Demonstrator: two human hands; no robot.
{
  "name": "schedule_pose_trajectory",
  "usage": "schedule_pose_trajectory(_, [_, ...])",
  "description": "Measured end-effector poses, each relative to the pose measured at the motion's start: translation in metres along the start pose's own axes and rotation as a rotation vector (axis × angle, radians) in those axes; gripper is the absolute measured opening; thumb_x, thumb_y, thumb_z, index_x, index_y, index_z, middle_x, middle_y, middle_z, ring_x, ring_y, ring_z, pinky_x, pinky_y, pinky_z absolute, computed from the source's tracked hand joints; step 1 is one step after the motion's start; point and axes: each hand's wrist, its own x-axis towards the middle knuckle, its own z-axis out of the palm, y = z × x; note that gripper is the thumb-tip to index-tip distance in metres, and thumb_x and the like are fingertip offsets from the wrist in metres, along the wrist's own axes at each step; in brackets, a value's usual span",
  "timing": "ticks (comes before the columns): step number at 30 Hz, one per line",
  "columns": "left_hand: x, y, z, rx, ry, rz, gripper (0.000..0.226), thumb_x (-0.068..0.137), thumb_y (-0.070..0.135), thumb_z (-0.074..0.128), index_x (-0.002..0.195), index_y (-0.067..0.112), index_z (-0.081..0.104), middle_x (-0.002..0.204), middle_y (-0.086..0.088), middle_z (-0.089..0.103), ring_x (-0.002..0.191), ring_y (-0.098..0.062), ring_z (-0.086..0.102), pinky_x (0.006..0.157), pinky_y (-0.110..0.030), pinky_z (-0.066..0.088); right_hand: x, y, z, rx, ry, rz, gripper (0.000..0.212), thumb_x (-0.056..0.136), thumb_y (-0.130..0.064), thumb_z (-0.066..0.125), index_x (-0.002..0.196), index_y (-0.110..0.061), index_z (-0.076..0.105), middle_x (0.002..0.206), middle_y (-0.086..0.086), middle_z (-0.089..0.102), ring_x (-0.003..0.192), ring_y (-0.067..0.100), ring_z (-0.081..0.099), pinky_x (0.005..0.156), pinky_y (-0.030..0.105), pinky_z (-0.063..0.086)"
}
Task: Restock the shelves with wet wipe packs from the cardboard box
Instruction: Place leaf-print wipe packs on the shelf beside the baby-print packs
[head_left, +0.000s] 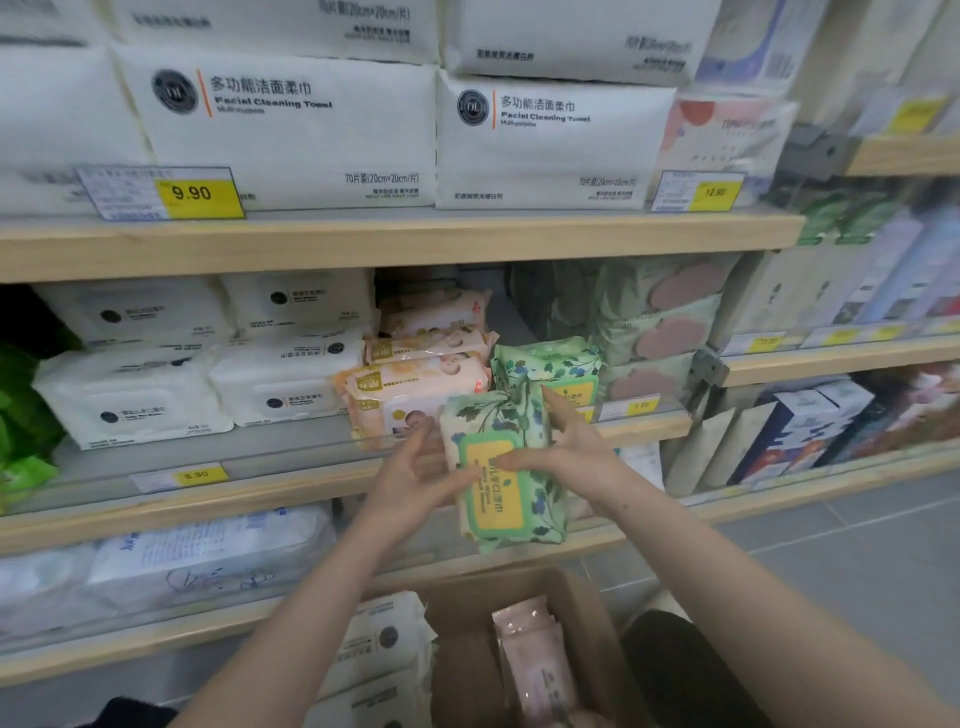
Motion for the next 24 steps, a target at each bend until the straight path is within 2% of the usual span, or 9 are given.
schedule_pose_trajectory(5, [0.006, -0.007, -0.003, -0.319, -0.161, -0.105, 0.062, 0.068, 0.014, 0.074, 0.125, 0.021, 0.05, 0.121, -0.007, 0.064, 0.099, -0.018, 0.068, 0.074, -0.039, 0.058, -0.006, -0.008, -0.009, -0.028, -0.094, -0.05, 0.095, 0.067, -0.021, 0.084, 0.144, -0.029, 0.028, 0.147, 0.0, 0.035, 0.133, 0.013, 0.035, 0.093, 0.022, 0.037])
schedule_pose_trajectory(8, [0.008, -0.011, 0.0, -0.368, -0.126, -0.114, 0.08, 0.059, 0.016, 0.078, 0.132, 0.02, 0.045, 0.115, -0.007, 0.067, 0.098, -0.021, 0.068, 0.076, -0.045, 0.058, -0.008, -0.005, -0.014, -0.059, -0.199, -0.044, 0.087, 0.08, -0.02, 0.074, 0.147, -0.031, 0.019, 0.119, -0.029, 0.043, 0.091, -0.019, 0.051, 0.063, -0.002, 0.041])
schedule_pose_trajectory(9, [0.007, -0.011, 0.001, -0.372, -0.121, -0.124, 0.088, 0.056, 0.019, 0.08, 0.135, 0.02, 0.042, 0.116, -0.007, 0.066, 0.098, -0.022, 0.068, 0.077, -0.047, 0.057, -0.01, -0.005, -0.014, -0.077, -0.243, -0.032, 0.09, 0.081, -0.021, 0.073, 0.148, -0.034, 0.014, 0.113, -0.033, 0.04, 0.089, -0.019, 0.051, 0.064, -0.001, 0.042])
schedule_pose_trajectory(11, [0.004, -0.011, 0.005, -0.327, -0.139, -0.134, 0.091, 0.054, 0.022, 0.082, 0.135, 0.022, 0.04, 0.12, -0.007, 0.063, 0.099, -0.022, 0.068, 0.078, -0.048, 0.057, -0.01, -0.001, -0.014, -0.106, -0.277, -0.009, 0.102, 0.074, -0.03, 0.079, 0.147, -0.042, 0.009, 0.134, -0.026, 0.037, 0.118, -0.004, 0.045, 0.089, 0.011, 0.043])
schedule_pose_trajectory(13, [0.003, -0.005, 0.003, -0.234, -0.133, -0.087, 0.073, 0.062, 0.027, 0.078, 0.127, 0.026, 0.046, 0.123, -0.004, 0.061, 0.102, -0.019, 0.066, 0.082, -0.047, 0.056, -0.008, 0.0, -0.017, -0.171, -0.227, -0.061, 0.106, 0.066, -0.033, 0.084, 0.145, -0.044, 0.015, 0.142, -0.024, 0.027, 0.131, 0.001, 0.03, 0.103, 0.023, 0.031])
schedule_pose_trajectory(15, [0.013, 0.004, -0.019, -0.107, 0.07, -0.001, 0.06, 0.07, 0.037, 0.072, 0.124, 0.028, 0.048, 0.126, 0.002, 0.056, 0.108, -0.015, 0.059, 0.091, -0.041, 0.052, -0.007, -0.005, -0.023, -0.266, -0.148, -0.165, 0.107, 0.061, -0.029, 0.088, 0.145, -0.042, 0.021, 0.137, -0.024, 0.03, 0.129, 0.001, 0.029, 0.102, 0.022, 0.028])
schedule_pose_trajectory(17, [0.03, 0.009, -0.056, 0.025, 0.395, 0.061, 0.056, 0.078, 0.042, 0.068, 0.128, 0.027, 0.047, 0.13, 0.002, 0.05, 0.113, -0.015, 0.051, 0.094, -0.033, 0.045, -0.003, -0.014, -0.035, -0.377, -0.054, -0.223, 0.106, 0.057, -0.027, 0.09, 0.142, -0.035, 0.026, 0.127, -0.019, 0.045, 0.119, 0.004, 0.045, 0.096, 0.021, 0.037])
schedule_pose_trajectory(19, [0.044, 0.006, -0.085, 0.126, 0.543, 0.021, 0.058, 0.083, 0.046, 0.064, 0.133, 0.025, 0.044, 0.139, -0.005, 0.043, 0.121, -0.02, 0.045, 0.095, -0.032, 0.039, 0.007, -0.025, -0.052, -0.475, 0.026, -0.268, 0.101, 0.054, -0.028, 0.091, 0.136, -0.033, 0.031, 0.115, -0.013, 0.059, 0.105, 0.009, 0.06, 0.09, 0.029, 0.049])
schedule_pose_trajectory(24, [0.084, -0.009, -0.076, 0.124, 0.365, -0.126, 0.061, 0.092, 0.036, 0.055, 0.144, 0.024, 0.026, 0.146, -0.012, 0.039, 0.127, -0.03, 0.044, 0.106, -0.042, 0.036, 0.052, -0.06, -0.076, -0.904, 0.111, -0.512, 0.104, 0.056, -0.034, 0.087, 0.143, -0.025, 0.032, 0.133, 0.003, 0.05, 0.119, 0.023, 0.049, 0.102, 0.039, 0.038])
